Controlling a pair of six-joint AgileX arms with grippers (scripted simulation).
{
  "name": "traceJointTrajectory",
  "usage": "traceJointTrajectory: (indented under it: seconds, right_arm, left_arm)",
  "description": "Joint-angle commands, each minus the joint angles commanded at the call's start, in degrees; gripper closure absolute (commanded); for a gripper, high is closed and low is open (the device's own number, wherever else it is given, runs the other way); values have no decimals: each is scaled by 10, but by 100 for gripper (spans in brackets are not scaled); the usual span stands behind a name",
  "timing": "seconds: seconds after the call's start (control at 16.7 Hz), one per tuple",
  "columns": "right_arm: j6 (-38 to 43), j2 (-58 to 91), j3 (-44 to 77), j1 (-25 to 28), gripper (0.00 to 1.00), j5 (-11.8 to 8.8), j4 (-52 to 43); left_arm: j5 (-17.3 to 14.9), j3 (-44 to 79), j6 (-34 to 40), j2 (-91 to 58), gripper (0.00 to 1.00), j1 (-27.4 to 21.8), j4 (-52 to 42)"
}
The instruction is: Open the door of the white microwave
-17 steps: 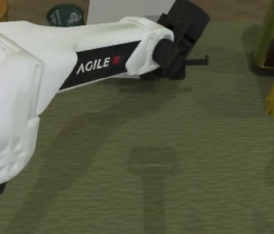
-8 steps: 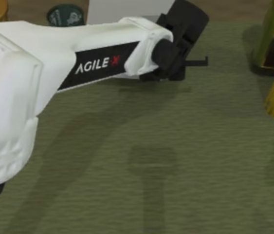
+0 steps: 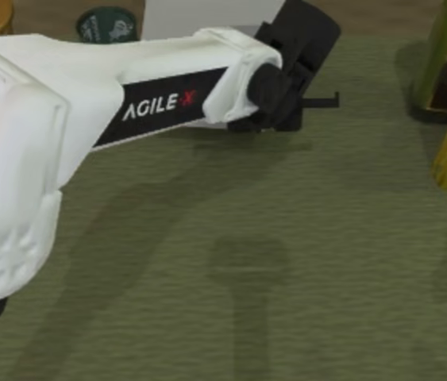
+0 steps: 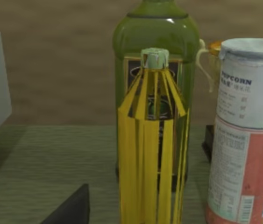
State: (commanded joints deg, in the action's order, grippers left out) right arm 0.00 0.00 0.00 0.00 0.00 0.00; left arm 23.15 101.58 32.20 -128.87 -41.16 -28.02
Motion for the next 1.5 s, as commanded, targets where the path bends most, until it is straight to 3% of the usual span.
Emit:
traceJointTrajectory:
  seconds: [1.5]
  right_arm:
    - [0,0,0,0,0,0,0]
  left_arm:
    - [-17,-42,-26,24,100,2,28]
